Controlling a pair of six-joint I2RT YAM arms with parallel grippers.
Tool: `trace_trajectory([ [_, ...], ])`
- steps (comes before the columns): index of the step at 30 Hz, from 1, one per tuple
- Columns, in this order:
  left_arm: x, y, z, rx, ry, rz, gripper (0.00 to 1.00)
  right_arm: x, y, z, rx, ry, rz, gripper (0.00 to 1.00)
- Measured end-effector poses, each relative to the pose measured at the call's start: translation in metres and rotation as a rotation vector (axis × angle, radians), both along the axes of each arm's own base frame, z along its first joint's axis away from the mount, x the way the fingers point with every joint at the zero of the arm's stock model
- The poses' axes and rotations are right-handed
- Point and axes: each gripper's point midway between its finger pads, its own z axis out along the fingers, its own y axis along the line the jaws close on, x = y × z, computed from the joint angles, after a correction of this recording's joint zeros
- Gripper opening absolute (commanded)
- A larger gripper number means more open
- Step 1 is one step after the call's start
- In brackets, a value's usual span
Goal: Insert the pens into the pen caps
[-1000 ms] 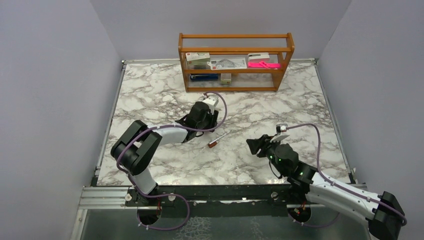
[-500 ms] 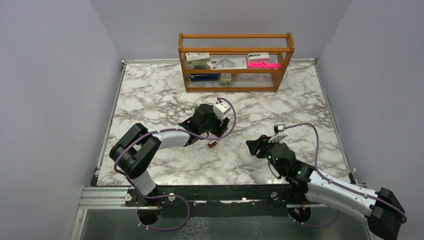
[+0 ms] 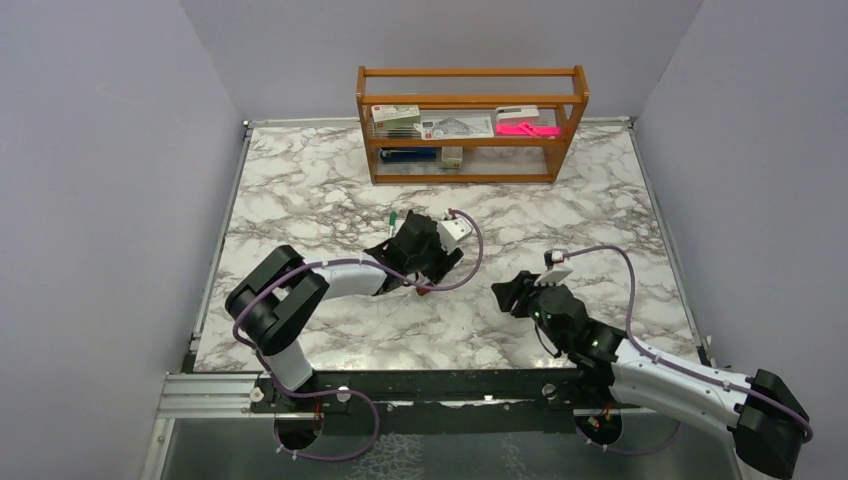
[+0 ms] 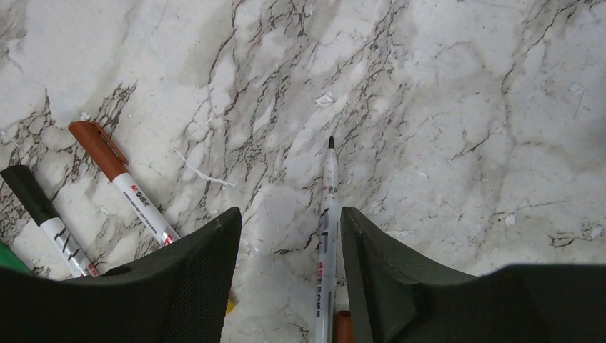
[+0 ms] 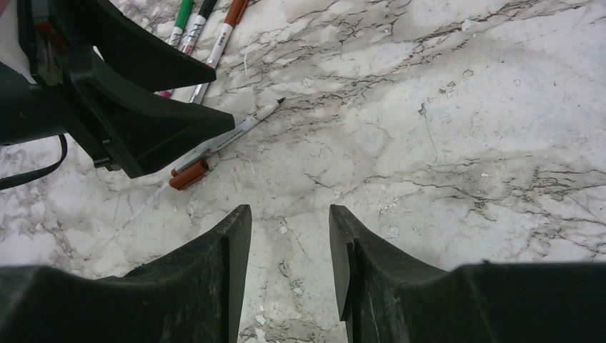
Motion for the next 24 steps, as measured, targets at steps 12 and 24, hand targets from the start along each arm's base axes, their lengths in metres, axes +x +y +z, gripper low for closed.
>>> trace_trajectory([
  [12, -0.001, 0.0, -0.021, 0.099, 0.021, -0.023, 0.49, 0.002, 0.002, 0.0, -0.009, 0.007, 0.0, 0.42],
  [24, 0.001, -0.01, -0.028, 0.132, 0.036, -0.047, 0.0, 0.002, 0.003, 0.001, -0.005, 0.004, 0.0, 0.42],
])
